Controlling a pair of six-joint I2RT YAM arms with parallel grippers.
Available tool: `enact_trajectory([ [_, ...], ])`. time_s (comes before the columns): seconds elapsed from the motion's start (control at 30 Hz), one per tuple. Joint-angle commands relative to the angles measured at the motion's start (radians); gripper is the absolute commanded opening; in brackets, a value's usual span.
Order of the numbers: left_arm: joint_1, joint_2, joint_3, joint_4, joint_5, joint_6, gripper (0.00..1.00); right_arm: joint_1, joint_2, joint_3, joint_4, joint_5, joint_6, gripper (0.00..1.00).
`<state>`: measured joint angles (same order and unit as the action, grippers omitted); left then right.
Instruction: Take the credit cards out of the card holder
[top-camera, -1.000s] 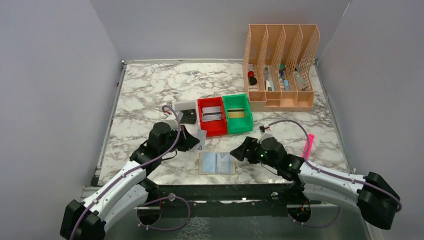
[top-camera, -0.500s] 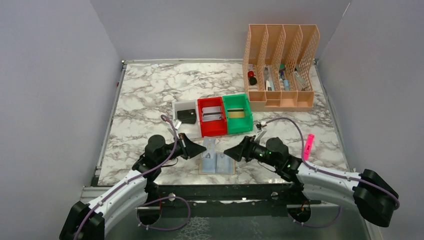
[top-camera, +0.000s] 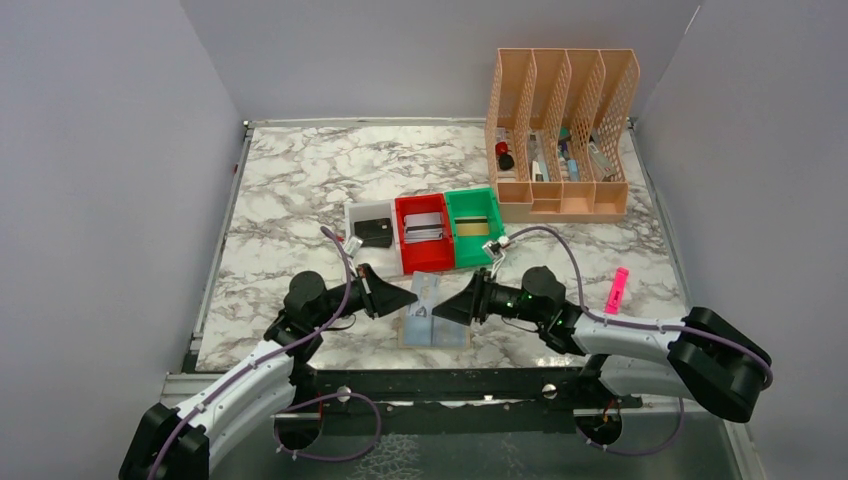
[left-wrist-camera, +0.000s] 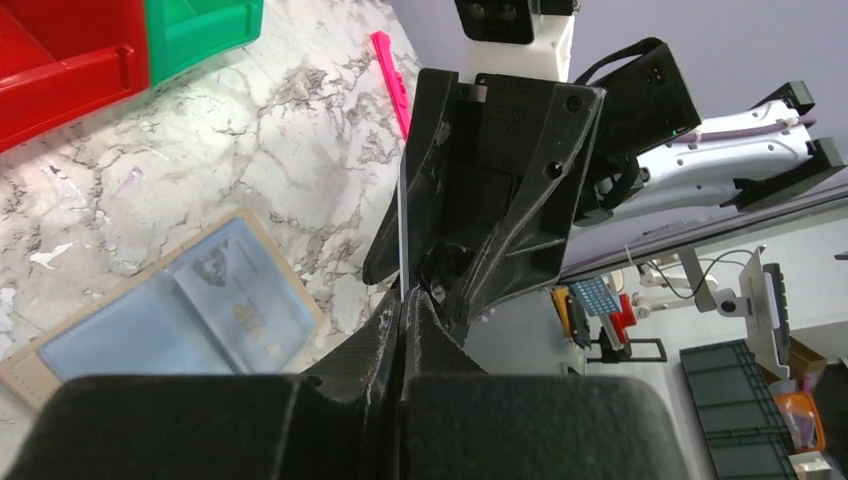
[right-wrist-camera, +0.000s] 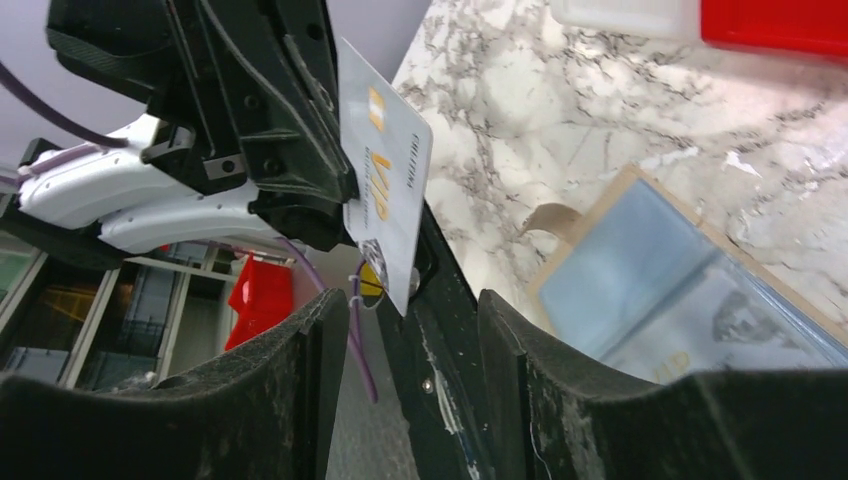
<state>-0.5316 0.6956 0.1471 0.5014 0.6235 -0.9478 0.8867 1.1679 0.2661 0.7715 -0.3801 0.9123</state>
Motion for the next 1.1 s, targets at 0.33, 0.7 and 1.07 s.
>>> enact_trajectory([
  [0.33,0.001,0.004,-0.002,0.082,0.129,0.003,0.0,-0.032,0.083,0.051,0.183,-0.131,0.037,0.43],
  [0.7,0.002,-0.015,-0.029,0.086,0.096,-0.006,0.0,-0.034,0.129,0.028,0.313,-0.193,0.089,0.22],
  [1.07,0.002,-0.017,-0.023,0.086,0.082,0.001,0.4,-0.034,0.096,0.006,0.28,-0.159,0.086,0.01],
])
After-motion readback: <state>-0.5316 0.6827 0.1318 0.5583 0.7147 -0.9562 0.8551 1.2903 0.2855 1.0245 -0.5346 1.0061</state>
